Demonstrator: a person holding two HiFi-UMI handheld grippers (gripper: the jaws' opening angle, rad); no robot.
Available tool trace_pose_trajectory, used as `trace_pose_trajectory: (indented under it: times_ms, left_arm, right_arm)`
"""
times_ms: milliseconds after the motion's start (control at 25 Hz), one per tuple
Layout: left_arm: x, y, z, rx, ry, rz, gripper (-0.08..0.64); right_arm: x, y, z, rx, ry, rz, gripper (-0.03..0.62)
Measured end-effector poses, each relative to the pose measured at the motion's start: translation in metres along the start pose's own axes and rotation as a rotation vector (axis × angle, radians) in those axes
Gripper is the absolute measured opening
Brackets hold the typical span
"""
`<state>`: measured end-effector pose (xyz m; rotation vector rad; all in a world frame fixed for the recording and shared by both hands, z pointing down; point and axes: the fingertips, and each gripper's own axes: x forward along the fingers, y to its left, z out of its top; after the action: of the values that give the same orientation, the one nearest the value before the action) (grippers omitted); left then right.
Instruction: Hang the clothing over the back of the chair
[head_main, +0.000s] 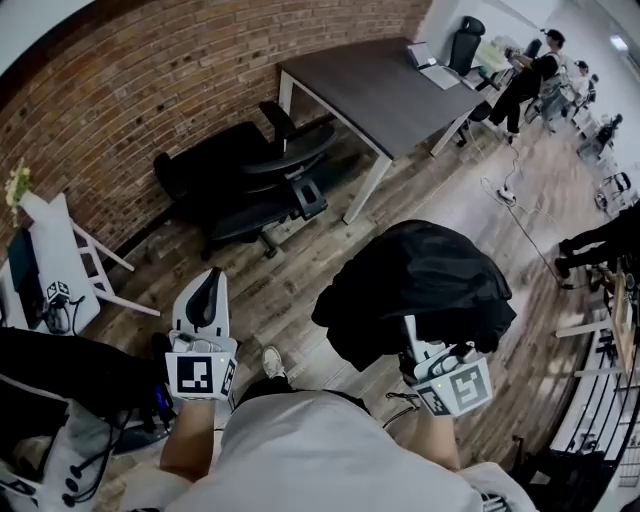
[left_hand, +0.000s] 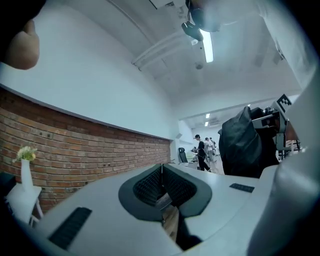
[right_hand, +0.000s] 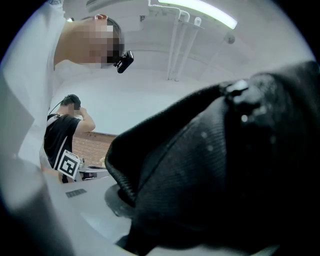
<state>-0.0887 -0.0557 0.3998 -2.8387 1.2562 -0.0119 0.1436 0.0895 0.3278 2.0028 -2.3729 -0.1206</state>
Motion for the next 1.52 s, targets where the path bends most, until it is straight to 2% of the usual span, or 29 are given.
trace_pose_trajectory:
  times_ms: [320,440,680,800,1200,1520]
  left_arm:
    - [0.036,0.037,-0.017,-0.042,0.022,-0.032,0.031]
    - [0.045,0.042,-0.027,-0.052,0.048,-0.034,0.031]
    - [0.068,0.039,-0.026,-0.042,0.055,-0.035,0.031]
    - [0.079,0.036,-0.024,-0.026,0.058,-0.007,0.031]
    - [0.105,0.052,0.001,0.031,0.021,0.165,0.031]
    - [0.111,0.051,-0.004,0.042,0.042,0.21,0.031]
  right_arm:
    - [0.043,0.0,-0.002,0.019,0.029,-0.029,0.106]
    - [0.053,-0.002,-0.004,0.016,0.036,-0.027,0.105]
    - [0.066,-0.023,-0.008,0.019,0.048,-0.017,0.106]
    - [0.079,-0.039,-0.011,0.027,0.036,0.015,0.106]
    - [0.129,-0.086,-0.015,0.024,-0.024,0.132,0.105]
    - [0.145,-0.102,-0.021,0.02,-0.009,0.184,0.106]
